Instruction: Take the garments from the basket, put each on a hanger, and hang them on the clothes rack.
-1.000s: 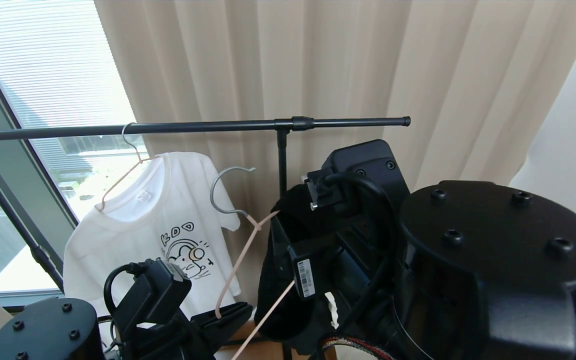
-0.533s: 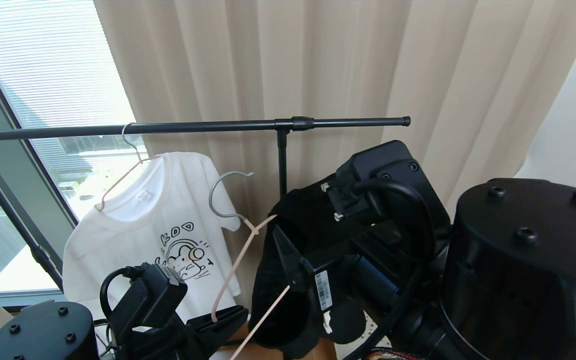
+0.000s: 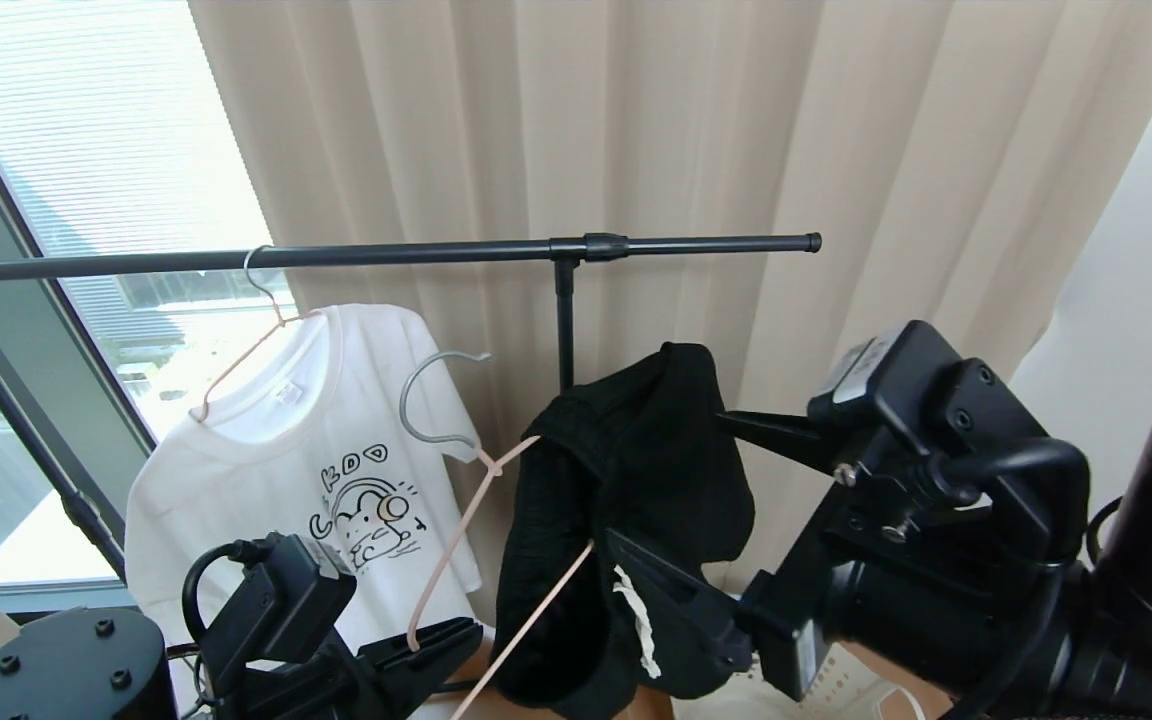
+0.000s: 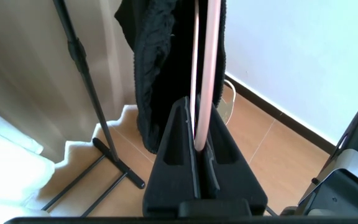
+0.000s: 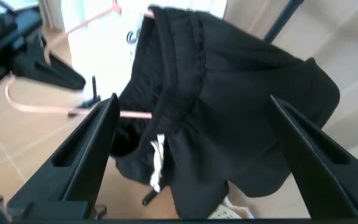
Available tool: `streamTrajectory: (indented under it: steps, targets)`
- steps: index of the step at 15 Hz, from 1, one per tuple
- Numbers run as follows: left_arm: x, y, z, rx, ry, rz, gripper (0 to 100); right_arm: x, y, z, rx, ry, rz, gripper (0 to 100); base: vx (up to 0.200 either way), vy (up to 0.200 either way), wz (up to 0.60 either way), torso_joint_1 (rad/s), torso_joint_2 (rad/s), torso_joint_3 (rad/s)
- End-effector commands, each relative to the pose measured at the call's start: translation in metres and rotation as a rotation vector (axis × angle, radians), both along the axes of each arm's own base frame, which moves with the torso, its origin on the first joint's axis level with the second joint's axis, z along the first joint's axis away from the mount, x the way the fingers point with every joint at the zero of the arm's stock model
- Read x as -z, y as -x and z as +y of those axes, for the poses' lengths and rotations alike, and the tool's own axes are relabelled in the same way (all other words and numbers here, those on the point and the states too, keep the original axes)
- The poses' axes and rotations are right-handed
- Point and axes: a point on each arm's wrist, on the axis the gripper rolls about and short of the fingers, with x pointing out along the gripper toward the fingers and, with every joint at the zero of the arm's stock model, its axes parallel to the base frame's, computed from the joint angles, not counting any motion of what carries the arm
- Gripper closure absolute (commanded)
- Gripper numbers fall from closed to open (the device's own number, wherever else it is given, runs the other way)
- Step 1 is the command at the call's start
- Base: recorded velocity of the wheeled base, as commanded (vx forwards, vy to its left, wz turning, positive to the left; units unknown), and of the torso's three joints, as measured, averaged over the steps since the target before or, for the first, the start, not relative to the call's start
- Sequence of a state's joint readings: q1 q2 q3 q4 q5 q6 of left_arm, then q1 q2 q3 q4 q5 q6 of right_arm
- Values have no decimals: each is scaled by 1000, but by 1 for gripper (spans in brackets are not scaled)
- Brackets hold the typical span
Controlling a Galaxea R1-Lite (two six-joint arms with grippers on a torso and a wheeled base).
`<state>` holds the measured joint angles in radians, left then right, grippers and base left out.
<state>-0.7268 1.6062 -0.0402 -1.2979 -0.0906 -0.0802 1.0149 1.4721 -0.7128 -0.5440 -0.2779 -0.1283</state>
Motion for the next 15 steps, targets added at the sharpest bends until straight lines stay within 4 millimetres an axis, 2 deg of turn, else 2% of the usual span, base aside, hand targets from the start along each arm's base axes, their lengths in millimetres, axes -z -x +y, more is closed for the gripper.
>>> streamTrajectory:
  steps: [1, 5, 8, 11, 12, 15]
  targets:
    - [2, 0, 6, 18, -6, 10, 100, -2, -7, -27, -9, 33, -8, 0, 0, 0, 0, 0, 0, 0]
    - [6, 3, 10, 48, -46, -2, 100, -10, -22, -54, -170, 137, 6, 0, 0, 0, 0, 0, 0, 0]
    - [7, 3, 9, 92, -59, -11, 100, -32, -44, -72, -305, 223, 50, 0, 0, 0, 0, 0, 0, 0]
    - [7, 4, 8, 107, -56, -11, 100, -45, -69, -79, -407, 319, 77, 0, 0, 0, 0, 0, 0, 0]
    - [7, 6, 6, 131, -60, -19, 100, -55, -81, -79, -473, 364, 111, 0, 0, 0, 0, 0, 0, 0]
    - [7, 9, 3, 169, -84, -48, 100, -63, -110, -67, -590, 481, 192, 0, 0, 0, 0, 0, 0, 0]
